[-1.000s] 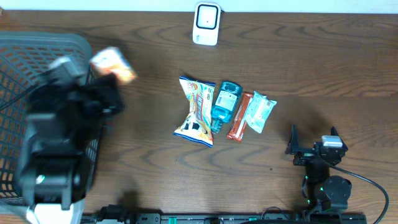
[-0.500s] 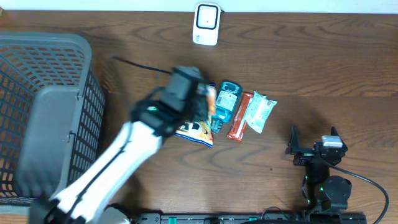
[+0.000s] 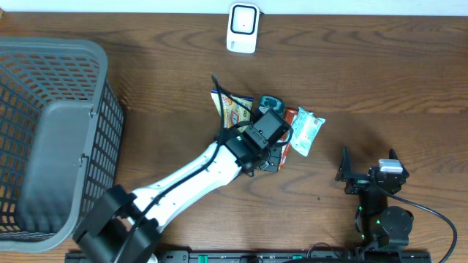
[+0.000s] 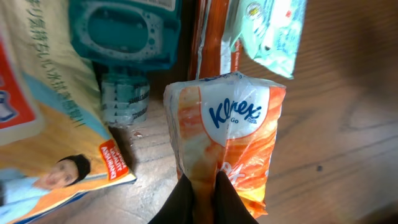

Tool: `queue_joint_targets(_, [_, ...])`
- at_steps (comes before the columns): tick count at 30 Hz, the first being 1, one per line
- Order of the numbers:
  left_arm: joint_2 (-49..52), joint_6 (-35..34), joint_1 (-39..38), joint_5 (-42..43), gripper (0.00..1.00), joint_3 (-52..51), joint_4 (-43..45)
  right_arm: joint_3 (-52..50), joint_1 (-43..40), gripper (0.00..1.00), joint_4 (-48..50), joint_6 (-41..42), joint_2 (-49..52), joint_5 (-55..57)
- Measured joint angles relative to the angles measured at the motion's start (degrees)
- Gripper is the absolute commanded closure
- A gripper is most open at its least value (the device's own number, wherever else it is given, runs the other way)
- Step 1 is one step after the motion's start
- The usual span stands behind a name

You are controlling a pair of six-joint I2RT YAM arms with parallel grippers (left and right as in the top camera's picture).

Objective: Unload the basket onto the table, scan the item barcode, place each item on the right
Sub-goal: 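Carry the Kleenex pack to the table in front of the teal bottle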

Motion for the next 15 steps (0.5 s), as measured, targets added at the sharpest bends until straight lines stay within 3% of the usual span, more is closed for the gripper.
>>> queue_joint_targets(15, [5.0,0.0,-1.3,1.3,0.93,0.0,1.2,0.0,0.0,0.01,0.0,0.0,0.0,0.0])
